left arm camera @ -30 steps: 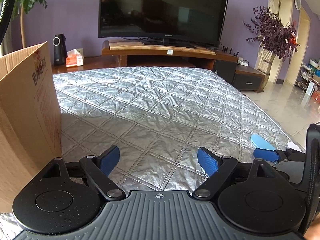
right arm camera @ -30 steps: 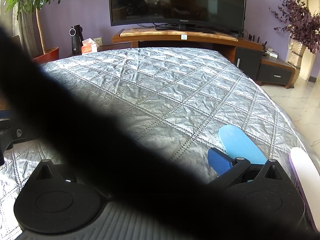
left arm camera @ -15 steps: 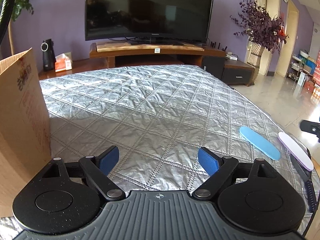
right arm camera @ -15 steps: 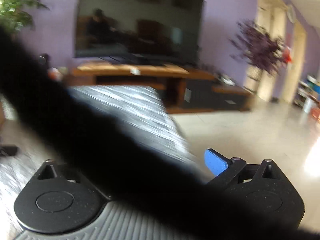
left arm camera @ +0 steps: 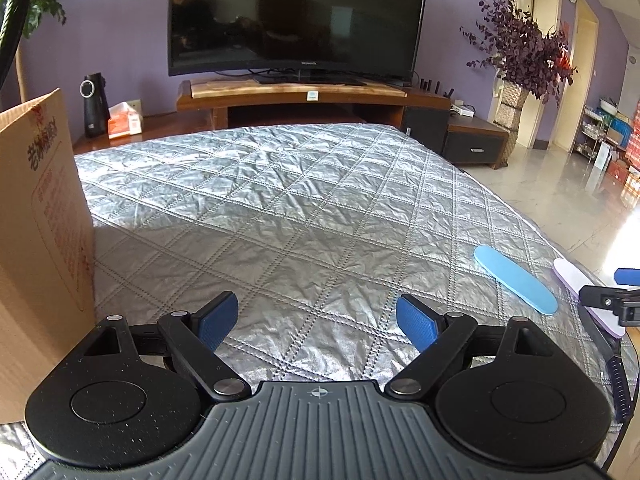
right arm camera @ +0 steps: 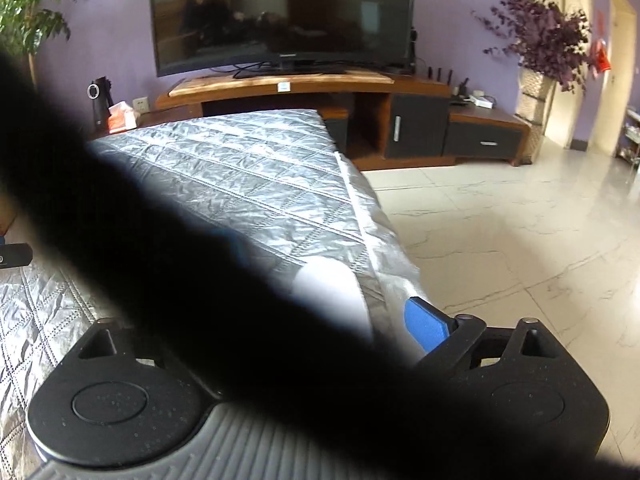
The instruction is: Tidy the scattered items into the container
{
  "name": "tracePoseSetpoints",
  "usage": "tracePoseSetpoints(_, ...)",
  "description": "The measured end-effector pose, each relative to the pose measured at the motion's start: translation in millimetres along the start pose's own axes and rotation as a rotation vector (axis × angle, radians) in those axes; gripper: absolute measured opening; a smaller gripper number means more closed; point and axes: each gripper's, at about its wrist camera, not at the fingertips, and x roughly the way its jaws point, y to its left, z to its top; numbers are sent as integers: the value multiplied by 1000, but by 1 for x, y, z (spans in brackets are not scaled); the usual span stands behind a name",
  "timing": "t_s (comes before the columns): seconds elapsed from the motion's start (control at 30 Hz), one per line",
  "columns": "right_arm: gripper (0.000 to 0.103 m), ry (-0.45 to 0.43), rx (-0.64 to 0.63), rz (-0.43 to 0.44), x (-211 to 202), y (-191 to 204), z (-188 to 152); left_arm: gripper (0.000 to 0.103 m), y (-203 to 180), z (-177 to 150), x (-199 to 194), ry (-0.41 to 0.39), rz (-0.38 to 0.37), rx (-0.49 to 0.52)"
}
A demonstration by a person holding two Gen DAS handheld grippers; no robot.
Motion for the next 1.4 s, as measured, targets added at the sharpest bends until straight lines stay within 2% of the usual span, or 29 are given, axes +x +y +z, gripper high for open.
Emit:
tracePoseSetpoints(0.17,93,61,4,-33,12,-2,-2,90,-2,0,0,2,-6,8)
tracePoseSetpoints(0.23,83,72,7,-25,12,-1,-3,90,-1,0,0,2,-7,5)
tracePoseSetpoints(0.27,75,68,4,-16,11,-1,-2,90,0,0,0,3,-7,2)
tracePoseSetpoints(0.3,61,58,-5,-13,8,1,-1,90,0,0,0,3,-6,-2)
tracePoseSetpoints(0.37,45,31,-29,4,1,5,2,90,2,1,1,3,-6,-11)
tracePoseSetpoints(0.53,45,-29,-124,43,-21,22,3,90,5,2,0,2,-4,-26)
tracePoseSetpoints(0.6,45,-37,-101,115,-28,24,4,90,7,3,-2,-2,-4,-33)
tracePoseSetpoints(0.67,45,-20,-84,244,-32,30,3,90,9,5,-3,-11,-2,-46)
tracePoseSetpoints(0.73,45,-9,-117,302,-34,44,0,90,11,7,-5,-20,0,-57)
tracePoseSetpoints(0.87,50,44,-154,436,-31,70,-2,90,7,7,-7,-27,-3,-31)
tracePoseSetpoints(0.9,61,57,-174,458,-31,77,-3,90,6,6,-7,-27,-6,-23)
tracePoseSetpoints(0.93,66,60,-190,459,-32,81,-3,90,5,6,-6,-26,-11,-17)
tracePoseSetpoints(1.07,69,-6,-74,394,-42,59,5,90,1,6,-6,-11,-58,2)
tracePoseSetpoints(1.2,78,-80,17,317,-60,42,10,91,-13,2,-5,5,-122,84)
tracePoseSetpoints(1.37,95,-138,46,258,-68,36,11,93,-38,-11,-12,22,-236,255)
tracePoseSetpoints(1.4,95,-145,47,250,-69,36,11,93,-44,-16,-14,30,-258,301)
